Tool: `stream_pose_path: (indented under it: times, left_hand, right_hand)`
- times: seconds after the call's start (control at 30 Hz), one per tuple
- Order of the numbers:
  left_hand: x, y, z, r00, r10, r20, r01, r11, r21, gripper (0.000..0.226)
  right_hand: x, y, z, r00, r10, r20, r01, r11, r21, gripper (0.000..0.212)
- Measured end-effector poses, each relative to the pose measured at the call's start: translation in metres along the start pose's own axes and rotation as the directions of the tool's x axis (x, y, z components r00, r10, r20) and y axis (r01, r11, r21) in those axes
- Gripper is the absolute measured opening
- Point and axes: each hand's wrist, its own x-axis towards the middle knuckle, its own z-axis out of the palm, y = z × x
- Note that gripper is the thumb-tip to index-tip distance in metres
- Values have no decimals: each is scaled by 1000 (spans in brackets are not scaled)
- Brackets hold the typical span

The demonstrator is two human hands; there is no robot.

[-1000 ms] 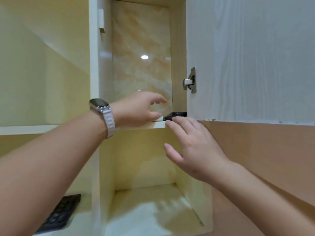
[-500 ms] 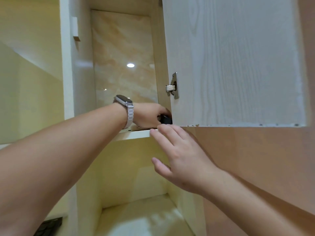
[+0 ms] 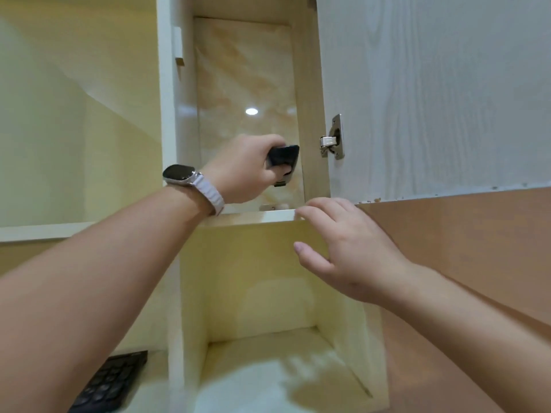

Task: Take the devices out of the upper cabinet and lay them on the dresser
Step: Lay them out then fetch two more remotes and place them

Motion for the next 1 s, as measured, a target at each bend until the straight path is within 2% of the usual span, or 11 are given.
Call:
stream_pose_path:
  times: [0.13, 0.23, 0.3, 0.43, 0.5, 0.57, 0.67, 0.77, 0.87, 1.0]
  left_hand:
    - [-23, -4, -38, 976, -7, -216, -14, 995, -95, 25]
    - [-41, -1, -60, 948, -44, -316, -18, 981, -192, 23]
    - [-54, 3, -70, 931, -71, -358, -31, 962, -271, 18]
    - [-76, 8, -83, 895, -127, -427, -51, 923, -382, 15]
    - [-84, 9, -88, 889, -142, -435, -54, 911, -408, 14]
    - [-91, 10, -90, 891, -154, -428, -50, 902, -429, 16]
    - [-99, 10, -92, 878, -184, -442, -45, 888, -458, 14]
    - [-107, 14, -91, 859, -215, -465, -31, 884, -466, 16]
    - [-115, 22, -90, 857, -219, -467, -30, 883, -468, 16]
    - [-123, 32, -93, 859, -220, -462, -39, 873, -486, 10]
  right_hand:
    - [21, -11, -16, 987, 155, -31, -155, 988, 2, 42]
    - [39, -21, -20, 986, 165, 29, -167, 984, 69, 40]
    - [57, -25, -20, 971, 218, 100, -229, 966, 117, 40]
    - [104, -18, -12, 885, 308, 349, -361, 927, 99, 45]
    - [118, -13, -7, 808, 302, 505, -393, 916, 80, 43]
    - [123, -9, -5, 710, 287, 643, -409, 911, 44, 49]
    - [121, -8, -5, 643, 277, 714, -432, 901, 40, 64]
    - [116, -9, -8, 657, 261, 707, -438, 896, 76, 67]
    - [107, -15, -18, 705, 207, 678, -381, 917, 116, 64]
    - [84, -20, -32, 809, 147, 570, -323, 921, 220, 54]
